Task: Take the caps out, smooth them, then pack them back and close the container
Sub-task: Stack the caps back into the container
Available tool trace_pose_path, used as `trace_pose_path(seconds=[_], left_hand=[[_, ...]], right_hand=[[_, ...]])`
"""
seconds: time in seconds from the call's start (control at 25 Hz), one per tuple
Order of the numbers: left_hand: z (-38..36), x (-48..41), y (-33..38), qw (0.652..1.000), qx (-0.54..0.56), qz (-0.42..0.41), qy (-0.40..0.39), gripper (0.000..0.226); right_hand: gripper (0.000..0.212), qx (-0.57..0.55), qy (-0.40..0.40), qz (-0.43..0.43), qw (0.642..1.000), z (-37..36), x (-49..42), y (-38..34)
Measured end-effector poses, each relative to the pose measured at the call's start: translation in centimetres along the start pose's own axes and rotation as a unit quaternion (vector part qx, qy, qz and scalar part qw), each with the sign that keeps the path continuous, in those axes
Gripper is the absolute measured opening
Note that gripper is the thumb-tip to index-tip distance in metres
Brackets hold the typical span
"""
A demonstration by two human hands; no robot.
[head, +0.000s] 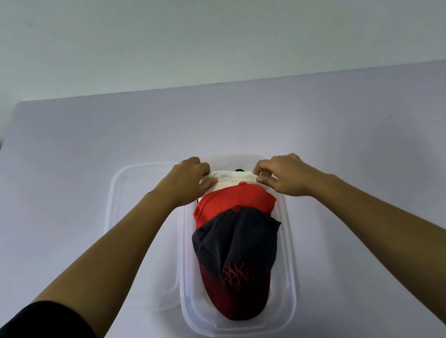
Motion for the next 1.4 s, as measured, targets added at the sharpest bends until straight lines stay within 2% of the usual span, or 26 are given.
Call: trace_pose_path(seconds=[0.12, 0.24, 0.32, 0.36, 0.4, 0.48, 0.56, 0.64, 0.72, 0.84, 0.96, 1.0, 1.08, 1.16, 1.2, 1.28, 1.4], left_hand=[[-0.7, 0.1, 0.5, 1.0, 0.0, 0.029, 0.008, 0.029], [0.0, 1.1, 0.0, 0.991, 0.099, 0.063, 0.061, 0.026], [1.0, 2.6, -0.3, 0.979, 0.151, 0.06, 0.121, 0.024], [1.2, 3.3, -0.3, 0.978, 0.162, 0.053, 0.123, 0.023], [0.9, 3.7, -0.2, 0.981, 0.163, 0.048, 0.094, 0.024], [-0.6, 4.1, -0.2, 0.987, 0.149, 0.053, -0.016, 0.024], [-1.0, 3.7, -0.1, 0.987, 0.138, 0.052, -0.061, 0.024], [-0.7, 3.2, -0.1, 0.979, 0.189, 0.072, -0.04, 0.022], [-1.0, 3.2, -0.1, 0.966, 0.234, 0.111, -0.02, 0.026], [-2.0, 3.5, 0.2, 0.964, 0.223, 0.141, 0.012, 0.026], [-2.0, 4.4, 0.3, 0.931, 0.309, 0.19, 0.045, 0.028], [-2.0, 4.9, 0.4, 0.917, 0.34, 0.201, 0.054, 0.033], [-1.6, 6.0, 0.7, 0.891, 0.386, 0.214, 0.107, 0.045], [-1.9, 7.5, 1.1, 0.87, 0.402, 0.235, 0.162, 0.05], [-2.6, 8.2, 1.3, 0.862, 0.409, 0.244, 0.176, 0.05], [-4.6, 9.0, 1.6, 0.848, 0.429, 0.257, 0.175, 0.051], [-6.5, 8.5, 1.3, 0.84, 0.446, 0.25, 0.182, 0.051]], right_hand=[[0.023, -0.001, 0.04, -0.027, 0.999, 0.0, -0.4, -0.3], [0.019, -0.141, 0.087, -0.053, 0.985, 0.9, -0.1, -0.1], [0.024, -0.185, 0.083, -0.052, 0.978, 1.3, 1.1, 0.3], [0.028, -0.16, 0.058, -0.049, 0.984, 1.1, 1.7, 0.2], [0.032, -0.115, 0.019, -0.044, 0.992, 0.6, 2.0, 0.1], [0.035, -0.053, -0.029, -0.027, 0.998, -0.5, 2.0, -0.3], [0.033, -0.056, 0.021, -0.006, 0.998, -0.2, 1.5, -1.0], [0.032, -0.073, 0.056, -0.016, 0.996, -0.3, 0.8, -1.5], [0.034, -0.054, 0.027, -0.044, 0.997, -1.3, 0.4, -1.8], [0.038, -0.012, 0.011, -0.07, 0.997, -2.0, 0.9, -1.4], [0.048, -0.018, -0.006, -0.066, 0.998, -2.7, 1.7, -1.1], [0.05, -0.049, 0.005, -0.063, 0.997, -2.8, 2.0, -1.1], [0.048, -0.154, 0.1, -0.062, 0.981, -1.8, 3.0, -1.3], [0.043, -0.257, 0.226, -0.066, 0.937, -0.9, 5.3, -2.4], [0.043, -0.296, 0.264, -0.066, 0.915, -1.4, 6.5, -3.4], [0.051, -0.339, 0.267, -0.084, 0.898, -4.0, 7.9, -5.7], [0.072, -0.32, 0.219, -0.158, 0.908, -7.5, 7.5, -6.6]])
Point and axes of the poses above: each hand's wrist, its own x-axis away from the middle knuckle, its own z-axis out of the back of the hand, y = z × x, the point moved 8 cm from there along -x, towards the middle knuckle, and after that the axes turned 3 degrees about x, right-handed, at the moved point
